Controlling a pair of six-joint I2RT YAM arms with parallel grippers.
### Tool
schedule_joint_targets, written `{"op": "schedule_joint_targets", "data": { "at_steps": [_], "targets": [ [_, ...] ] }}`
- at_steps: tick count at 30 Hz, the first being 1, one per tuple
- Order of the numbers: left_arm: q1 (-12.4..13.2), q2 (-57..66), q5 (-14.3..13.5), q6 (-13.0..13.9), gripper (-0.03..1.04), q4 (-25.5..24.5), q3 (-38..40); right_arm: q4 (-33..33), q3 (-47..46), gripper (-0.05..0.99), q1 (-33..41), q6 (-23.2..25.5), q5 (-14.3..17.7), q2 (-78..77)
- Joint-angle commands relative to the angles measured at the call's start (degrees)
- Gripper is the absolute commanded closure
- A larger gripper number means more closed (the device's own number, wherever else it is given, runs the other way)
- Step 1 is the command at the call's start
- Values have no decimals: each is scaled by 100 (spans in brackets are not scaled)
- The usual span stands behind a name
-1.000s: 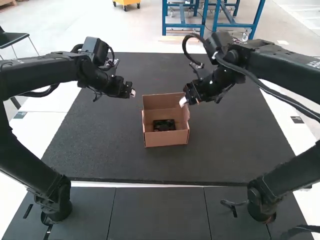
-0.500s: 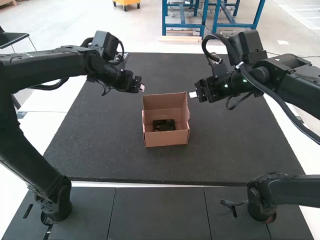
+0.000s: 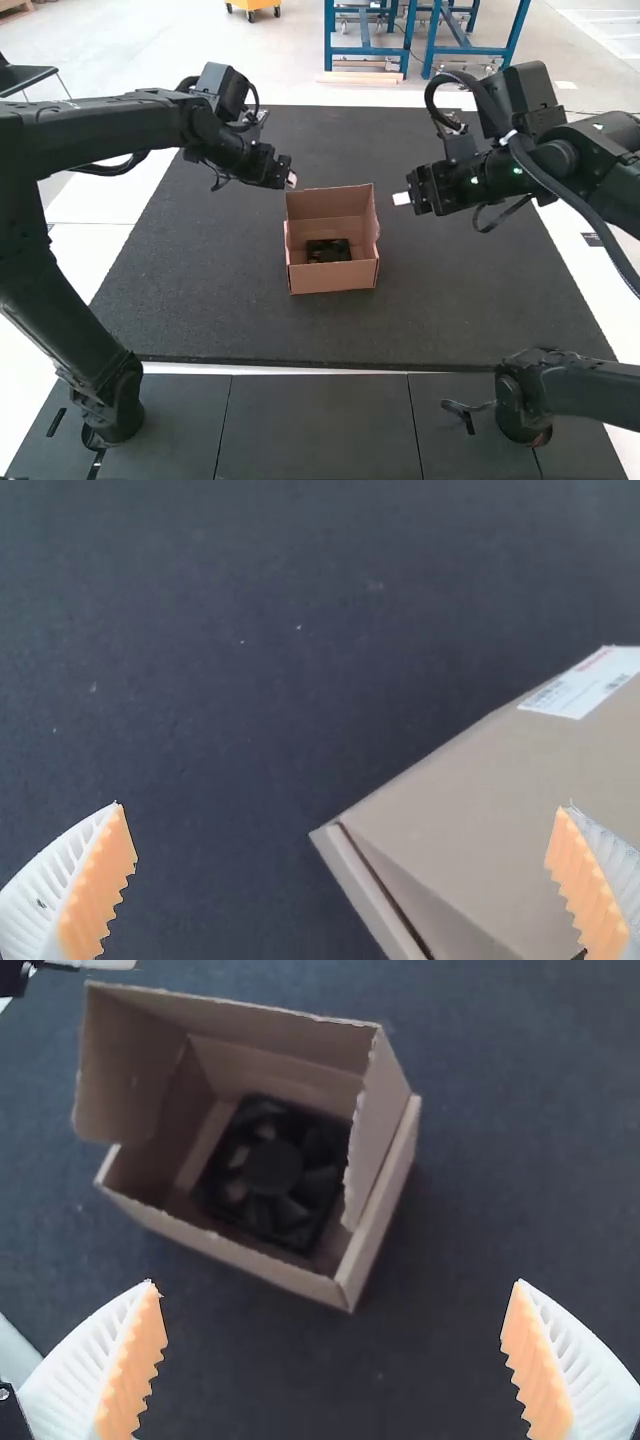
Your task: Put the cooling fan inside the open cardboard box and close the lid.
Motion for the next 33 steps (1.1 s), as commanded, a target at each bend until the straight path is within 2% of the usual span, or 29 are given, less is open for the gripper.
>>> {"op": "schedule_joint_targets", "data": {
  "at_steps": [1,7,16,26,33],
  "targets": [
    [-158,89,119,146,4,-84,-5,11,126,18,41,74,58,-57],
    [-272,89,233,155,4,-120,-260,-86,161,18,49,127,49,-57],
    [-395,89,251,137,4,3,-629,-217,153,18,14,136,31,-92],
    [-404,98,251,119,4,329,-1148,-376,161,18,5,171,22,-162],
    [-597,98,233,84,4,627,-1482,-428,161,18,5,197,22,-224]
  ]
}}
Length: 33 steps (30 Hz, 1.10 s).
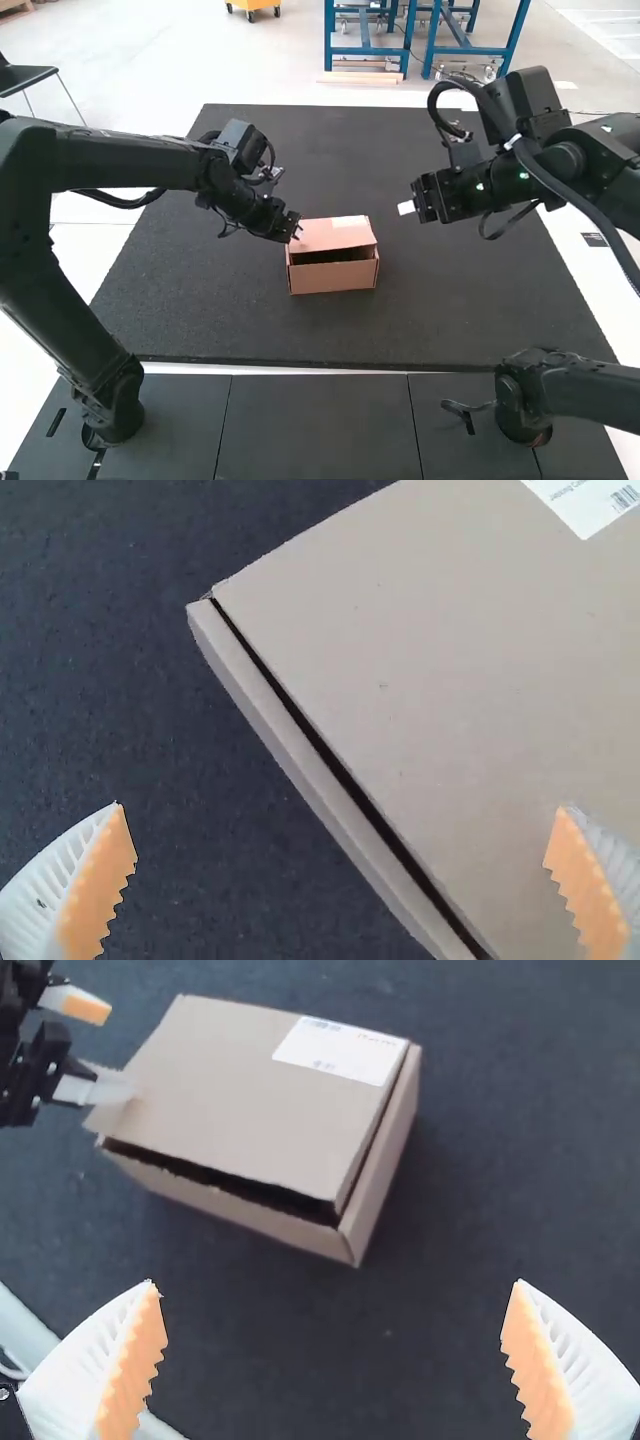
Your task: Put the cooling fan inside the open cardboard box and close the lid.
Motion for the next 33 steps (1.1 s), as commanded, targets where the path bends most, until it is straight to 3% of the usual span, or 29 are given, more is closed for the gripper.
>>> {"op": "schedule_joint_targets", "data": {
  "at_steps": [1,14,18,23,33],
  "targets": [
    [-171,65,48,21,4,107,-134,-7,159,18,5,75,25,-97],
    [-294,241,21,30,4,740,-740,-50,106,18,-3,84,25,-150],
    [-268,223,21,56,4,644,-784,-59,124,18,-3,84,25,-150],
    [-242,-198,21,100,4,72,-309,-50,159,18,-21,110,25,-159],
    [189,-1280,12,135,5,-24,438,354,177,18,-249,268,95,-159]
  ]
}}
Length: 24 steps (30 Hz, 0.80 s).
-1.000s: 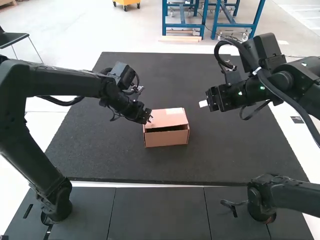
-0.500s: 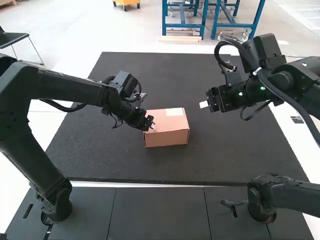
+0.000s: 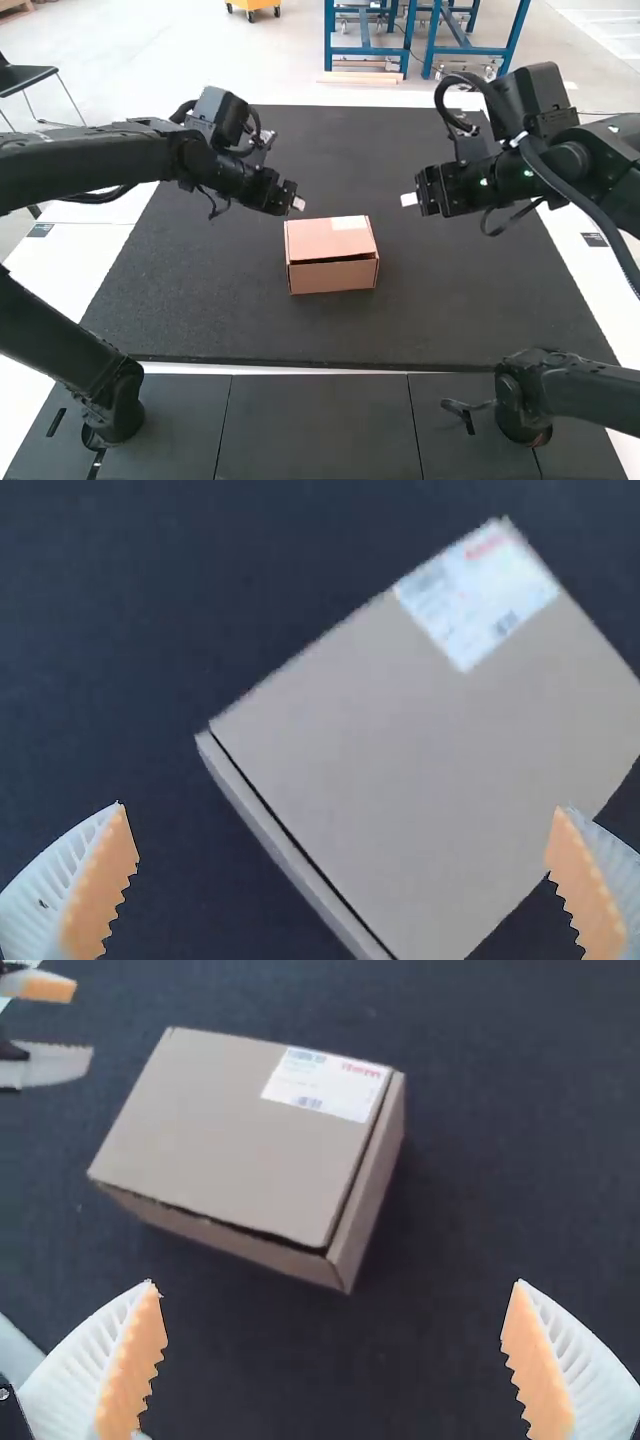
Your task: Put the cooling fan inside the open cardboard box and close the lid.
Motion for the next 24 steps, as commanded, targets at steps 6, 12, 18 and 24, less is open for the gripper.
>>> {"op": "schedule_joint_targets", "data": {
  "at_steps": [6,12,18,24],
  "targets": [
    [277,-668,-335,-27,5,160,33,480,76,16,-105,137,236,-100],
    [453,-1301,-335,491,5,1180,-451,1201,-381,2,-140,172,622,-355],
    [945,-2074,-308,992,5,2683,-1540,2836,-1234,2,-439,418,1229,-1154],
    [1341,-3067,-405,597,5,3816,-2841,3425,-1744,2,-1028,374,1070,-1471]
  ]
}}
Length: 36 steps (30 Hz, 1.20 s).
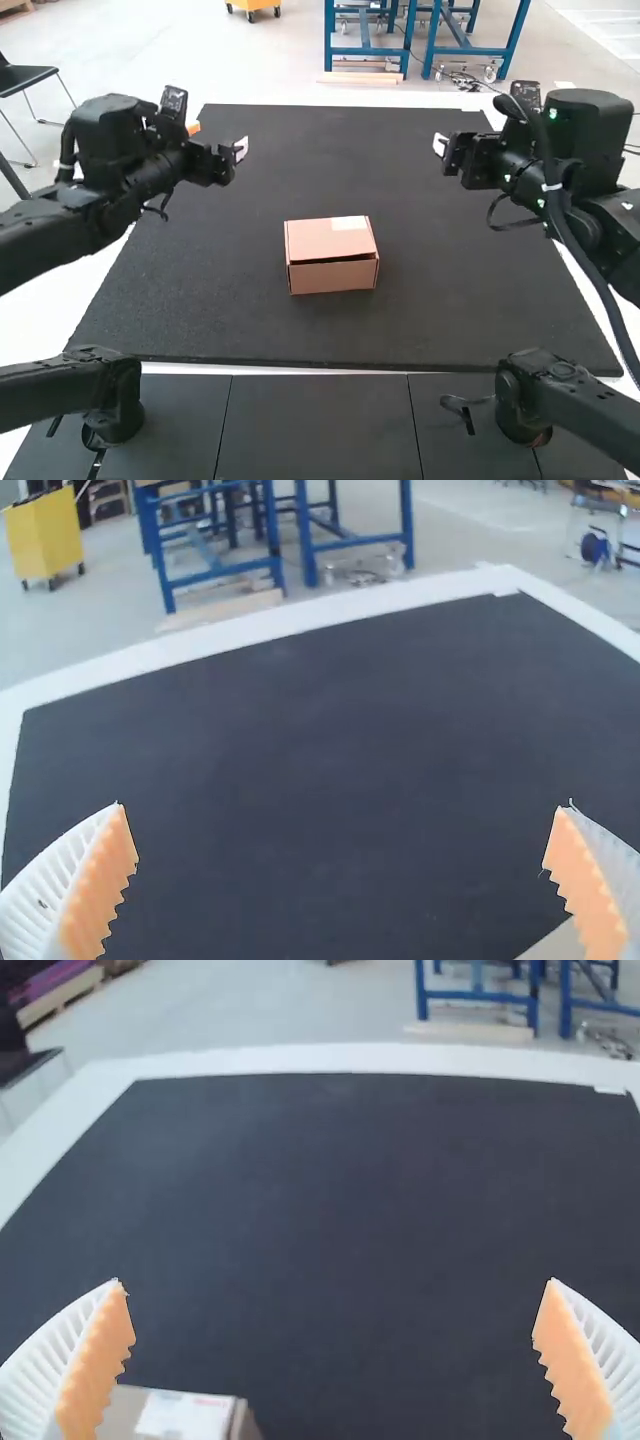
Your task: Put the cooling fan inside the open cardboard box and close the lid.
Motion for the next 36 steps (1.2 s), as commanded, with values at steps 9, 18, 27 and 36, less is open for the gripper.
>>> {"op": "schedule_joint_targets", "data": {
  "at_steps": [9,18,27,36],
  "targets": [
    [490,-1500,-75,-399,5,865,-1538,1607,-1409,3,-1116,132,-532,-777],
    [815,-2519,294,-698,5,1261,-2294,2767,-2895,3,-1371,194,-603,-1647],
    [903,-3864,1103,-1181,5,1357,-3217,2899,-3747,3,-1335,18,-664,-2860],
    [1220,-4989,892,-1269,5,610,-3454,2785,-4187,3,-1318,9,-655,-3660]
  ]
}}
